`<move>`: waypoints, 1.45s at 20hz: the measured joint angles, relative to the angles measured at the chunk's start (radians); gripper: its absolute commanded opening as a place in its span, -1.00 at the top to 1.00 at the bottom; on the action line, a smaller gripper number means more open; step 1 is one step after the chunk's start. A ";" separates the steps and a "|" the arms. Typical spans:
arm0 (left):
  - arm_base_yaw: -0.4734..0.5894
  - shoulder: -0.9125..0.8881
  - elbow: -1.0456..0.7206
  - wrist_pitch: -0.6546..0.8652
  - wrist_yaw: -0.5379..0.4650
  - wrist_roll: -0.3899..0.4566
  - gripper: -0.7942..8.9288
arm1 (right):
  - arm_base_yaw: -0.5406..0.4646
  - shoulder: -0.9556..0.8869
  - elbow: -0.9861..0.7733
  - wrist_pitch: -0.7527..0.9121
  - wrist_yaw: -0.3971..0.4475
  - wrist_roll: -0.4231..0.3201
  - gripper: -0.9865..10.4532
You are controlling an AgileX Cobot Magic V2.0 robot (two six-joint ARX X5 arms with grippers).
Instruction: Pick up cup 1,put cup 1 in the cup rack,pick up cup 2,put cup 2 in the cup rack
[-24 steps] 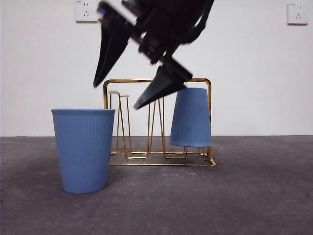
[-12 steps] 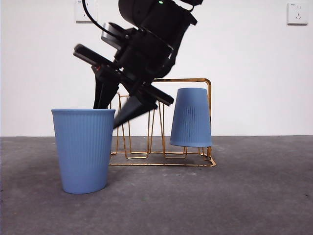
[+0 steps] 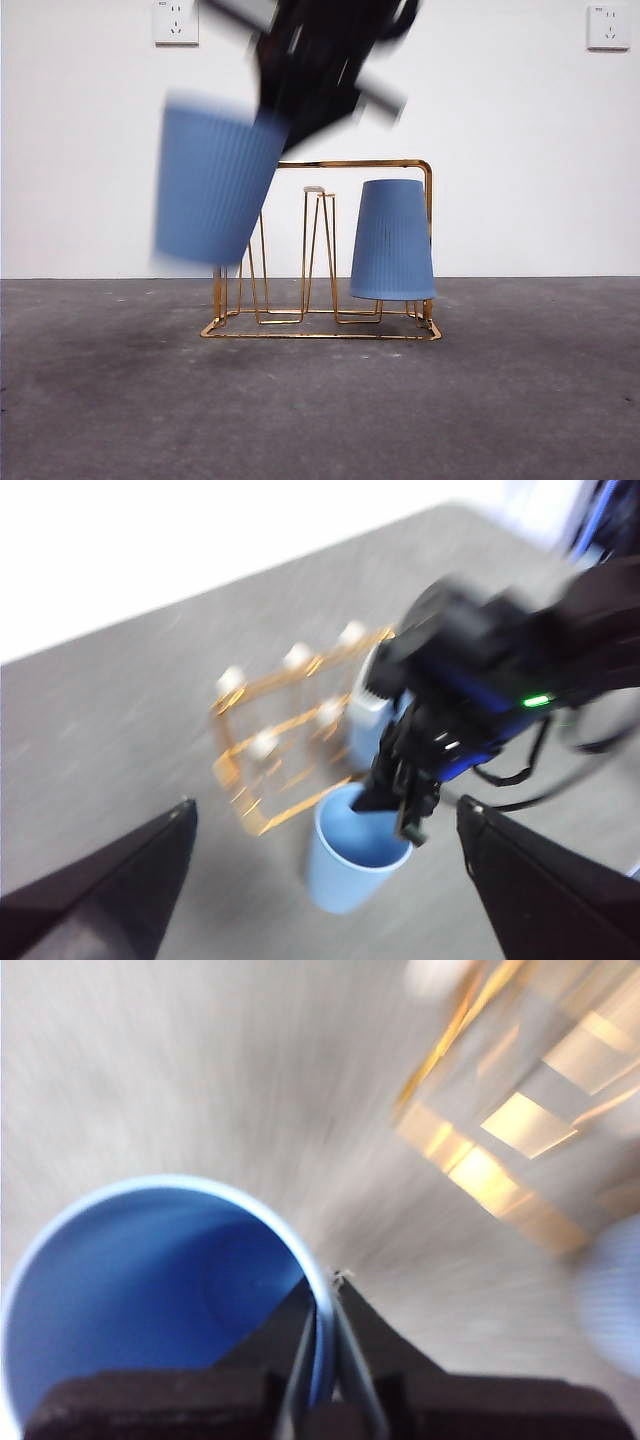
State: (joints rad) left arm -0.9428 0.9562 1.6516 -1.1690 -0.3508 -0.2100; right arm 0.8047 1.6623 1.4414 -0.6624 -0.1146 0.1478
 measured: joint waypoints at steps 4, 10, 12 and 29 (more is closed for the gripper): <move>0.028 0.040 0.000 0.171 0.127 -0.001 -0.06 | 0.000 -0.343 0.000 -0.038 0.118 -0.056 0.85; 0.127 0.208 0.000 0.449 0.521 -0.066 -0.06 | 0.000 -0.777 0.001 -0.063 0.227 -0.126 0.85; 0.147 0.256 0.000 0.518 0.631 -0.098 -0.06 | 0.000 -0.850 0.001 -0.079 0.267 -0.152 0.85; 0.075 0.718 0.000 1.516 1.147 -0.677 -0.07 | 0.000 -1.053 0.004 0.006 0.468 -0.467 0.85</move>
State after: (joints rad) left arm -0.8677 1.6745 1.6512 0.3470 0.7963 -0.8867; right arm 0.8047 0.6094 1.4452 -0.6559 0.3534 -0.3187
